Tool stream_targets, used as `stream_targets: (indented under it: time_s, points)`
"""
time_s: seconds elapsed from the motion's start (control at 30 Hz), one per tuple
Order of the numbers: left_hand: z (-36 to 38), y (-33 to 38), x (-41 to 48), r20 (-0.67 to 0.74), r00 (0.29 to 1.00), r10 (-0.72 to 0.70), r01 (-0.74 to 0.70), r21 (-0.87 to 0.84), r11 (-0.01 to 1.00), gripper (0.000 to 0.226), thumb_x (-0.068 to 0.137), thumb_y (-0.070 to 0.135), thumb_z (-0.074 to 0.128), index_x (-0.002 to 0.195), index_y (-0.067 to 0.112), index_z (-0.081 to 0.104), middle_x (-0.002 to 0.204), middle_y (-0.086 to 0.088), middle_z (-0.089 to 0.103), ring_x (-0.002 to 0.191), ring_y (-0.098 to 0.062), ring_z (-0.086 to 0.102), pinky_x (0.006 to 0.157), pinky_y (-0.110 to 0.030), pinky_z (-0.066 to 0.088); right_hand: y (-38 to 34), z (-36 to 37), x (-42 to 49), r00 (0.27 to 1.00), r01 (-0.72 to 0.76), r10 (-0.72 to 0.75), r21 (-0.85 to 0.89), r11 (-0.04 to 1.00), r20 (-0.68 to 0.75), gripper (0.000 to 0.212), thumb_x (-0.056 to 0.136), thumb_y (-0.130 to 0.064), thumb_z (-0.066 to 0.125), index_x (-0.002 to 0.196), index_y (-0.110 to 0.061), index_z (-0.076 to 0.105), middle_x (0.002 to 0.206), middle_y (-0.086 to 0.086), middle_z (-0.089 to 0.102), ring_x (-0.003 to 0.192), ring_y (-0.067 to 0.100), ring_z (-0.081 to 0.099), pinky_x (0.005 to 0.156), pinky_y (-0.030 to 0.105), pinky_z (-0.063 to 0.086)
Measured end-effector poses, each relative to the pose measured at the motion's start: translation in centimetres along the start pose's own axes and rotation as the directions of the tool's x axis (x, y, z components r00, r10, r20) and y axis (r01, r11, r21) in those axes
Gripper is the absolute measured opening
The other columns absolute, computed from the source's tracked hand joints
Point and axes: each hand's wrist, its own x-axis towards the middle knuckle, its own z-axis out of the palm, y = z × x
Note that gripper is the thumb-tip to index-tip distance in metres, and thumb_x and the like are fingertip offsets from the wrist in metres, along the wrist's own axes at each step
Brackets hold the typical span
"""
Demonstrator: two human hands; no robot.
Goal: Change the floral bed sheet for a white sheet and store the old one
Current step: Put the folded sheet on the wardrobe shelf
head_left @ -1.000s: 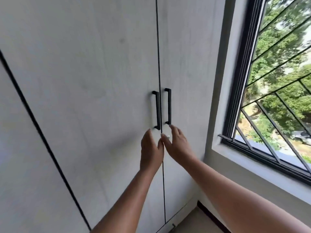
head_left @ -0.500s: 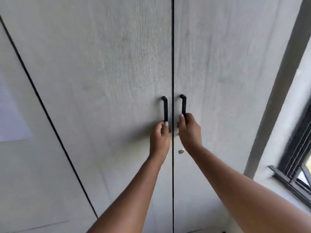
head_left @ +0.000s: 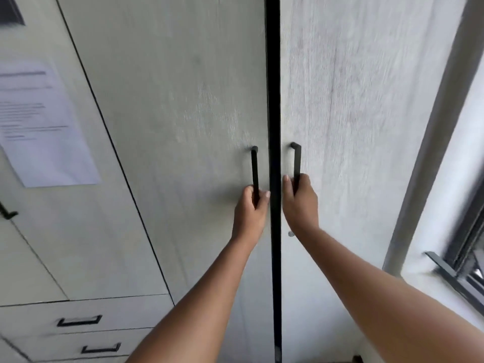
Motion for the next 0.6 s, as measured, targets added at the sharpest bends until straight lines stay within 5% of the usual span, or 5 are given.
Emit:
stream_targets:
  time_s: [0.13,0.37,0.6]
  points:
    - [-2.2,1.5,-6.1,-0.075,0.995,0.058,-0.054,0.054,0.997,0.033,0.087,0.038,0.075,0.096,0.021,0.047,0.086,0.004,0.058,0.076,-0.006,0.057,0.063,-0.01,0.039,-0.8,-3.5,-5.1,0.997,0.033,-0.038,-0.085,0.996,-0.062,0.044,0.094,-0.055,0.062,0.111,-0.018,0.047,0.1,0.0,0.058,0.088,0.016,0.059,0.074,0.03,0.051]
    - [-7.6,1.9,-13.6,-0.343,0.931,0.124,-0.046,0.227,0.973,0.073,0.066,0.042,0.091,0.108,0.006,0.043,0.105,-0.003,0.049,0.091,-0.019,0.053,0.079,-0.031,0.046,-1.1,-10.7,-9.3,0.989,-0.046,0.01,-0.24,0.97,-0.148,0.065,0.088,-0.04,0.076,0.132,-0.009,0.041,0.127,0.009,0.053,0.12,0.028,0.054,0.103,0.045,0.05]
    - [-19.0,2.4,-19.3,-0.518,0.854,0.044,0.123,0.283,0.951,0.046,0.077,0.014,0.075,0.108,0.005,0.043,0.109,-0.014,0.05,0.091,-0.03,0.053,0.076,-0.038,0.046,-0.8,-19.5,-13.0,0.975,-0.136,0.069,-0.319,0.938,-0.212,0.063,0.089,-0.025,0.062,0.14,-0.002,0.032,0.135,0.02,0.045,0.13,0.039,0.044,0.109,0.049,0.042]
